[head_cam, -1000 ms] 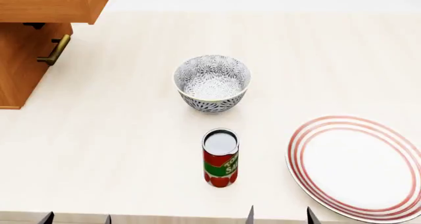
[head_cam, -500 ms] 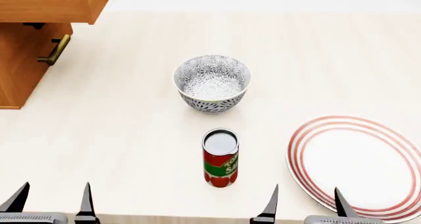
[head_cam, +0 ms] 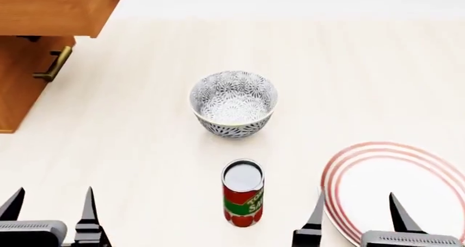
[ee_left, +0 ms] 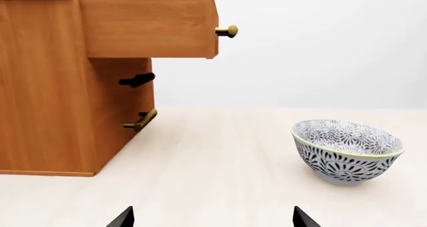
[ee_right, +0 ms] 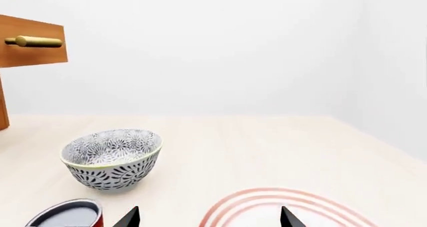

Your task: Put the bowl on the plate.

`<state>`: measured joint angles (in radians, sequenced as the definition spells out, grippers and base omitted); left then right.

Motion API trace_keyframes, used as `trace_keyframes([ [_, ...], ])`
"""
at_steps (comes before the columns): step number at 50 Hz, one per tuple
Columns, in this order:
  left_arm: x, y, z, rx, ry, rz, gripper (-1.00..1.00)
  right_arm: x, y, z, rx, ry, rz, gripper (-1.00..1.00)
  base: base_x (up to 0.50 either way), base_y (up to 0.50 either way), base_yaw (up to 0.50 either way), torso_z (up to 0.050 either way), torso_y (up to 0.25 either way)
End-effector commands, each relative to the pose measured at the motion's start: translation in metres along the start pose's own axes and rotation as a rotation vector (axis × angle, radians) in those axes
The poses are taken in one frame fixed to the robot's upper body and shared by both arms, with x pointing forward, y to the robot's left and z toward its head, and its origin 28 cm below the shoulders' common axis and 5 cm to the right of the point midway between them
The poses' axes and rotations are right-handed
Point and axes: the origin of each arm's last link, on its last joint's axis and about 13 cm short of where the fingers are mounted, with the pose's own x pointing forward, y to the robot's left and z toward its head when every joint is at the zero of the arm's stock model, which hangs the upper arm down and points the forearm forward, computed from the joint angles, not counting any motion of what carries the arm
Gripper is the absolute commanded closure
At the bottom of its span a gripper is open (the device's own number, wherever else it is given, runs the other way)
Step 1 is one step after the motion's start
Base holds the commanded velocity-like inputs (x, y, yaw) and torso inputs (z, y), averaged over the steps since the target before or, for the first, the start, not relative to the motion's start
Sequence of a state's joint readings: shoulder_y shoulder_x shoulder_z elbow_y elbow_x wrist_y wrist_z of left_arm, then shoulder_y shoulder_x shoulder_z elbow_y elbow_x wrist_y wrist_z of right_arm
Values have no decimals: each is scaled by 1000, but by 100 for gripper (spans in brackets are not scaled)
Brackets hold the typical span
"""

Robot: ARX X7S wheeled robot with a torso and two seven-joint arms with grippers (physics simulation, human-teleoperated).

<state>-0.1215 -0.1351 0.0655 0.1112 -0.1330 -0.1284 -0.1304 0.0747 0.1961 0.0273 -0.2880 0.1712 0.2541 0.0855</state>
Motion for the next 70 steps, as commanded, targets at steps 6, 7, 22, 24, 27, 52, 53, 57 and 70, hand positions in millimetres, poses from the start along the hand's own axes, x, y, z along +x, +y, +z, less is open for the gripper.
trace_keyframes([
  [6,1,2,4,4,-8,7,-100,0,-8,17,-35,-29,-12,-100,311,0,0,0,0],
  [7,1,2,4,3,-9,6,-100,0,-9,18,-32,-30,-12,-100,309,0,0,0,0],
  [22,2,2,3,0,-12,7,-100,3,-9,26,-21,-39,7,-100,311,0,0,0,0],
  [24,2,2,3,2,-13,5,-100,3,-9,26,-19,-38,7,-100,311,0,0,0,0],
  [27,2,2,4,2,-14,5,-100,3,-9,26,-14,-38,6,-100,312,0,0,0,0],
  [52,1,2,6,8,-18,3,-100,0,-10,24,4,-28,-5,-100,292,0,0,0,0],
  [53,1,2,6,8,-18,3,-100,1,-10,23,3,-27,-6,-100,230,0,0,0,0],
  [57,1,2,7,10,-18,3,-100,1,-10,24,3,-26,-5,-100,217,0,0,0,0],
  [70,1,2,5,12,-17,8,-100,3,-11,23,-12,-12,-13,-100,147,0,0,0,1],
])
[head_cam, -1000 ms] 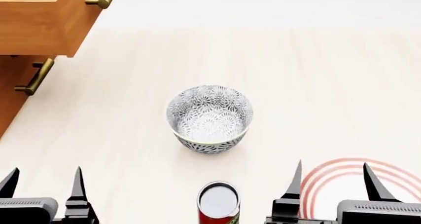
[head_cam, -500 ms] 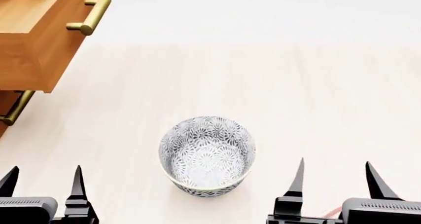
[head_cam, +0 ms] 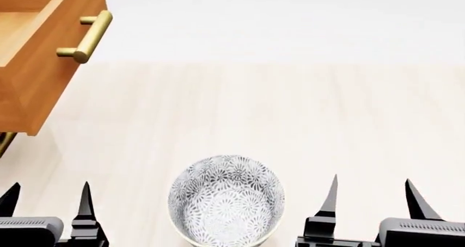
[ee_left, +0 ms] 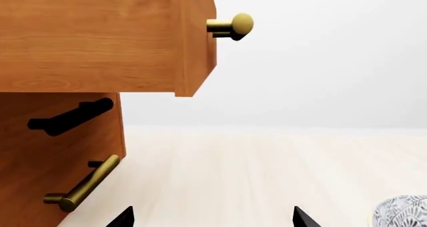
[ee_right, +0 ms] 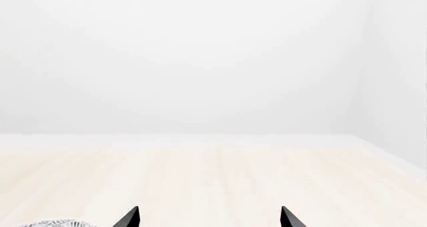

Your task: Put the bowl on the plate.

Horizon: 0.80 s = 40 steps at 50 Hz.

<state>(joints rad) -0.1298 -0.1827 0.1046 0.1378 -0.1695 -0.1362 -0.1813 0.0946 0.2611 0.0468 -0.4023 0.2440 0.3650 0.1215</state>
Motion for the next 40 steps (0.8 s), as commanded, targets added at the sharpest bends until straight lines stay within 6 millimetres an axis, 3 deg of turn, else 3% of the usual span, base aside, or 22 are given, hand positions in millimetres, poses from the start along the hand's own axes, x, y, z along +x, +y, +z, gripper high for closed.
trace_keyframes([
  [1,0,1,-1,1,2,5,-100,2,-1,-1,-11,10,-4,-100,0,0,0,0,0],
  [14,-1,3,1,1,0,17,-100,15,2,9,-64,40,47,-100,0,0,0,0,0],
  [25,-1,7,3,2,-3,51,-100,40,8,53,-75,81,184,-100,0,0,0,0,0],
  [40,2,12,4,11,-9,81,-100,60,29,84,-131,197,464,-100,0,0,0,0,0],
])
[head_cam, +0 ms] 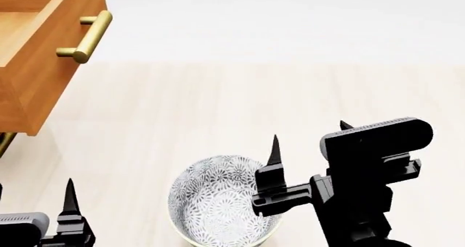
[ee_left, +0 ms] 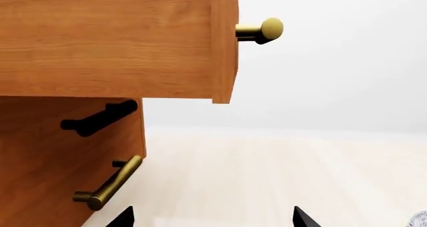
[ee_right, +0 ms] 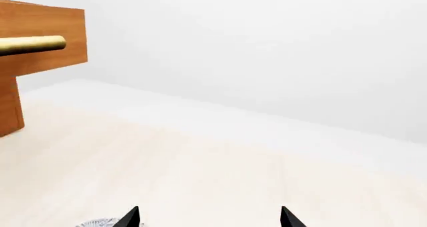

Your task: Put the bowl on the plate.

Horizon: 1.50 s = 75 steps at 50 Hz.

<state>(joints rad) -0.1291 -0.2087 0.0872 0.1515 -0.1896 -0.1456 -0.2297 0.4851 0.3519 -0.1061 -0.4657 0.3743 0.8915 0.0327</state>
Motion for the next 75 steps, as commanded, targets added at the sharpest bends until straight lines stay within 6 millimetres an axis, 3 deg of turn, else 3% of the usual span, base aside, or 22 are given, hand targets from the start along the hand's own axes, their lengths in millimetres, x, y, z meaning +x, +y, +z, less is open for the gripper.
trace_keyframes([
  [1,1,3,2,5,-5,21,-100,11,7,27,-48,71,190,-100,0,0,0,0,0],
  [15,6,8,1,24,-8,50,-100,17,16,54,34,202,473,-100,0,0,0,0,0],
  [39,7,11,4,35,-17,72,-100,40,5,85,-50,354,544,-100,0,0,0,0,0],
  [55,7,11,5,41,-22,71,-100,68,13,81,-65,517,558,-100,0,0,0,0,0],
  [75,8,11,7,38,-23,69,-100,84,32,66,-97,618,597,-100,0,0,0,0,0],
])
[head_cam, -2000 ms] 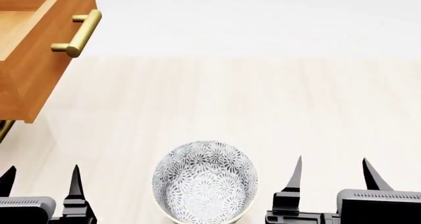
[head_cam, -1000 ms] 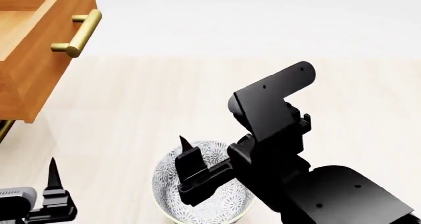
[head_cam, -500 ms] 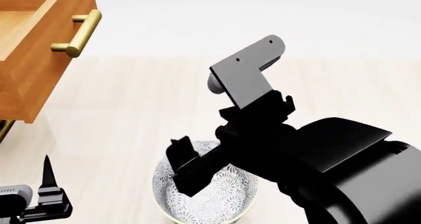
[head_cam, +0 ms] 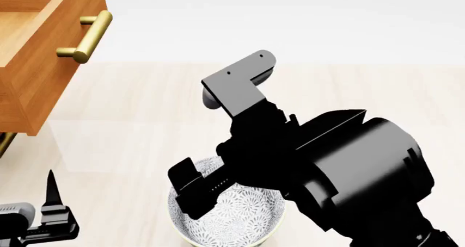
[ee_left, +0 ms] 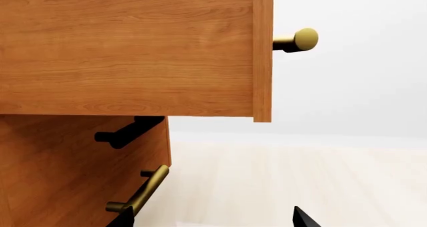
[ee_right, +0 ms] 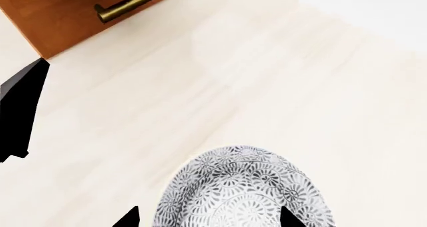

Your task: Put the bowl on the plate.

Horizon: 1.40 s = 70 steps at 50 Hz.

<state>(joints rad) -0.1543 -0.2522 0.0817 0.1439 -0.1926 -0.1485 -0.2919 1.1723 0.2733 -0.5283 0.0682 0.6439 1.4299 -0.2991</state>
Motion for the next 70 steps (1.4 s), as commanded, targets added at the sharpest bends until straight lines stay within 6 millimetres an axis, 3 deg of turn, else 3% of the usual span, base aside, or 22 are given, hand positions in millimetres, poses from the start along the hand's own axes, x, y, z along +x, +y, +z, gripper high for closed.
trace_keyframes([
  [1,1,-1,2,0,-2,-3,-100,14,1,-2,-2,61,13,-100,0,0,0,0,0],
  [26,0,-1,2,-1,-4,-3,-100,35,10,-7,15,104,66,-100,0,0,0,0,0],
  [70,1,-1,2,0,-3,0,-100,75,10,-37,62,185,101,-100,0,0,0,0,0],
])
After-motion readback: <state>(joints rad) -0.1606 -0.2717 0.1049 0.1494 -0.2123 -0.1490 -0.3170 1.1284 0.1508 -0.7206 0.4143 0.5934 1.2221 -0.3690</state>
